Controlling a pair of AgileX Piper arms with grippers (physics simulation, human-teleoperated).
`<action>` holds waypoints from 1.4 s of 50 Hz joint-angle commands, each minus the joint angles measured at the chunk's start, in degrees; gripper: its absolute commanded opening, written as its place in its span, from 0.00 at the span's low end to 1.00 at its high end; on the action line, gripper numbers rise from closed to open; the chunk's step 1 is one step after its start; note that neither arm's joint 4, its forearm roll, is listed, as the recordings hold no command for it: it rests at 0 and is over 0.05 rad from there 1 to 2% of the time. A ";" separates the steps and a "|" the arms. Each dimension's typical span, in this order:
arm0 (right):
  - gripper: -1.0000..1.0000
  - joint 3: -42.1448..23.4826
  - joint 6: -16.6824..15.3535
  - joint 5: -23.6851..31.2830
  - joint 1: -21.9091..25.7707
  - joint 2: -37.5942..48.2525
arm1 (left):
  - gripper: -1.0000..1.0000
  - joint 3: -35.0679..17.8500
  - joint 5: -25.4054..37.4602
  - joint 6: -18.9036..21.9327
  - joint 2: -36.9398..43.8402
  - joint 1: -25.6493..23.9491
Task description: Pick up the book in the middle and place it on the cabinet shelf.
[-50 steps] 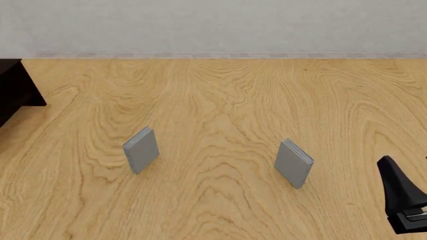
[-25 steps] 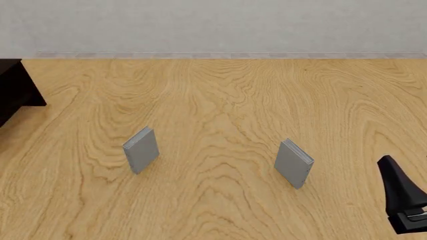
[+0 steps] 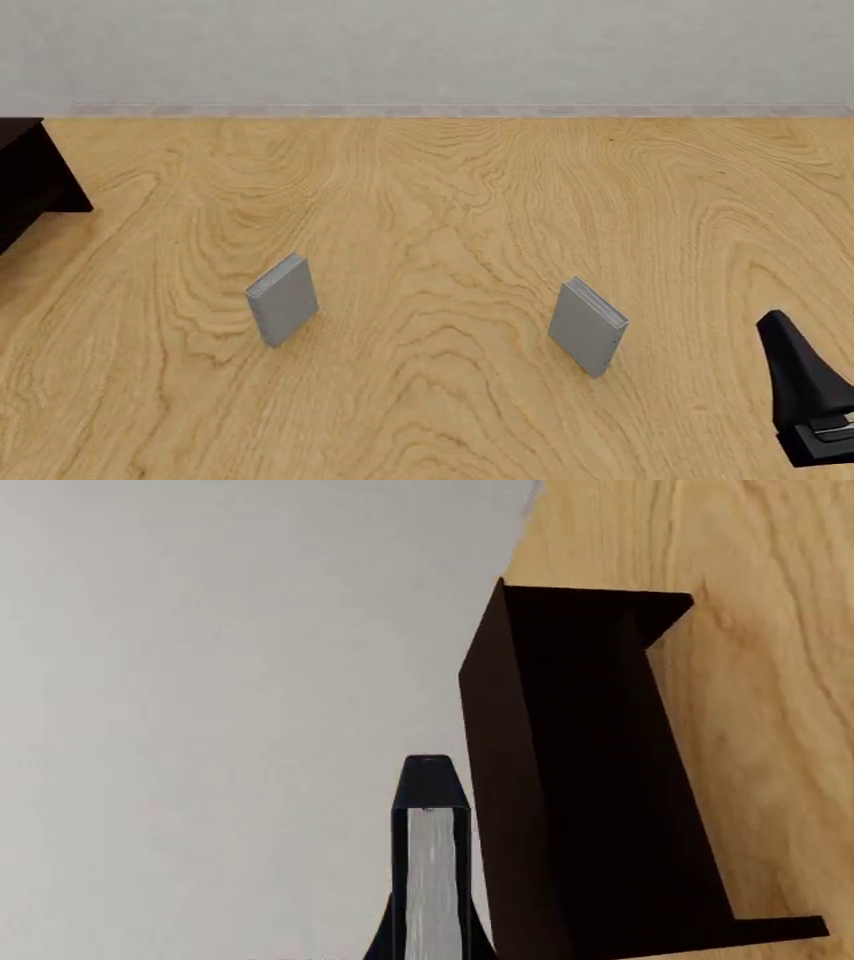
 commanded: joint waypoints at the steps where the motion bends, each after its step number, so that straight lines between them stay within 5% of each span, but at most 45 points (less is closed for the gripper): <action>1: 1.00 0.31 -0.15 -0.23 -0.35 0.00 | 0.00 -2.73 -2.66 1.87 4.87 1.99; 19: 1.00 0.93 -0.94 -0.15 -0.45 0.00 | 0.00 -4.98 -5.92 3.18 9.01 2.48; 32: 1.00 0.99 -0.75 -0.41 -0.63 0.00 | 0.00 -1.98 -7.71 3.86 10.25 1.66; 33: 1.00 1.03 -0.75 -0.43 -0.65 0.00 | 1.00 -1.80 -7.74 3.88 10.40 1.62; 53: 1.00 0.74 -0.71 -0.22 -0.61 0.00 | 1.00 1.40 -7.57 5.62 11.33 2.12; 70: 1.00 0.63 -0.56 -0.19 -0.49 0.00 | 1.00 8.92 0.59 4.04 5.16 -0.96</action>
